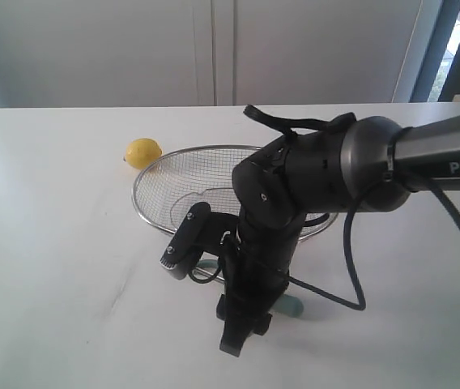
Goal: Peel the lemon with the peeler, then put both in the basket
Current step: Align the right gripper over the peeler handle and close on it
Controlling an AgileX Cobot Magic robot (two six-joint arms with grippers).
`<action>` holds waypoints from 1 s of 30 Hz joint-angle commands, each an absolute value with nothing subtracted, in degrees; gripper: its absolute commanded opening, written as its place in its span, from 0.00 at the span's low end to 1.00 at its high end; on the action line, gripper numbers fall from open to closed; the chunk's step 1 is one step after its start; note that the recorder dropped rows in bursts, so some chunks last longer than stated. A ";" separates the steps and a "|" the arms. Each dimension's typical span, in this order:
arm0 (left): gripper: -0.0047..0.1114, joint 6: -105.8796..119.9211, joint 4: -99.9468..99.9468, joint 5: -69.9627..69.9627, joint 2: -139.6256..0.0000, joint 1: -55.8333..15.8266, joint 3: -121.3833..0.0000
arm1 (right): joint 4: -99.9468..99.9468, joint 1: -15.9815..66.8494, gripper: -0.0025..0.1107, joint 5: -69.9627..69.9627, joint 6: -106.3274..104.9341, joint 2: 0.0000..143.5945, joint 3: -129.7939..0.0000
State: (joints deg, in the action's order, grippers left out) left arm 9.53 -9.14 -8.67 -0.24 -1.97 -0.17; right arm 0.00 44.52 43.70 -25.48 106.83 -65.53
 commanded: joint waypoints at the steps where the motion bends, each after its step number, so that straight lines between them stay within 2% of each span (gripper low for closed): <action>1: 0.04 8.98 -9.69 -8.58 0.00 -1.98 0.00 | 3.65 44.60 0.52 41.29 -20.75 107.69 -65.92; 21: 0.04 8.98 -9.69 -8.58 0.00 -1.98 0.00 | 7.78 44.48 0.51 40.09 -16.27 109.59 -65.92; 26: 0.04 8.98 -9.69 -8.58 0.00 -1.98 0.00 | 8.64 44.48 0.45 39.99 -15.61 109.59 -65.92; 30: 0.04 8.98 -9.69 -8.58 0.00 -1.98 0.00 | 9.28 44.48 0.44 39.99 -14.54 109.59 -65.92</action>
